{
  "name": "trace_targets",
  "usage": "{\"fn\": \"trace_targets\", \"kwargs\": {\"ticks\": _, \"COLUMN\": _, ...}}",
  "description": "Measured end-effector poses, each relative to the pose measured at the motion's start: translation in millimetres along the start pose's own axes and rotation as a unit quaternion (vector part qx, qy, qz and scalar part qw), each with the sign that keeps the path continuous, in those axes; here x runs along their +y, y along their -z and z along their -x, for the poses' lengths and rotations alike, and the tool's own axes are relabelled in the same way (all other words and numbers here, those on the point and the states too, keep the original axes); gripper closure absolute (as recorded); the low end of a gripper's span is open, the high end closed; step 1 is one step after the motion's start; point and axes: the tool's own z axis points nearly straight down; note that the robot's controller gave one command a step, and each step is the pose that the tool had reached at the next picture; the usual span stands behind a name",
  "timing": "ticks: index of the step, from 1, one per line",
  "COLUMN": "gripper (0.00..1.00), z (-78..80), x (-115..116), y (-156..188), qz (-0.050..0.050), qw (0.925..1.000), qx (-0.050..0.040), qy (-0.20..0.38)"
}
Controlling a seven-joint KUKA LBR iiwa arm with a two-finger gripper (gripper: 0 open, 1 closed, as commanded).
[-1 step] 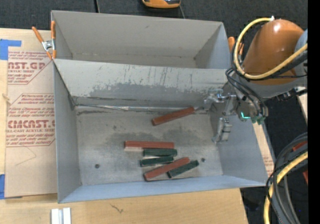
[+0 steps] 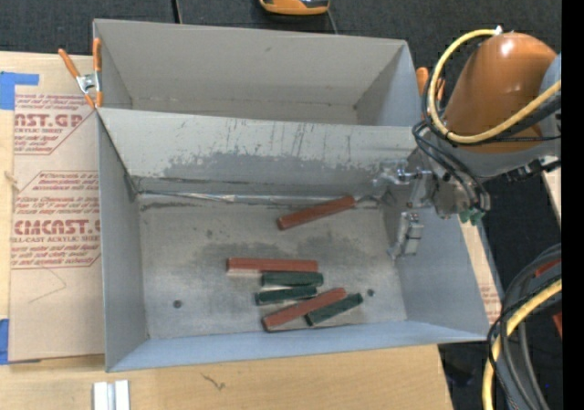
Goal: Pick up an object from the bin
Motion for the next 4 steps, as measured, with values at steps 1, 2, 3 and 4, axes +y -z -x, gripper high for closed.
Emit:
{"fn": "trace_targets", "kwargs": {"ticks": 1, "gripper": 0.0, "z": -21.0, "x": 40.4, "y": -83.9, "qz": 0.0, "qw": 1.0, "qx": -0.0016, "qy": 0.003}}
{"fn": "trace_targets", "kwargs": {"ticks": 2, "gripper": 0.0, "z": -40.4, "x": 51.8, "y": -89.3, "qz": 0.0, "qw": 0.9987, "qx": 0.0019, "qy": 0.051}}
{"fn": "trace_targets", "kwargs": {"ticks": 3, "gripper": 0.0, "z": -14.5, "x": 119.0, "y": -100.7, "qz": 0.002, "qw": 1.0, "qx": 0.0003, "qy": 0.003}}
{"fn": "trace_targets", "kwargs": {"ticks": 4, "gripper": 0.0, "z": -32.3, "x": 110.0, "y": -149.7, "qz": 0.0, "qw": 1.0, "qx": 0.003, "qy": 0.002}}
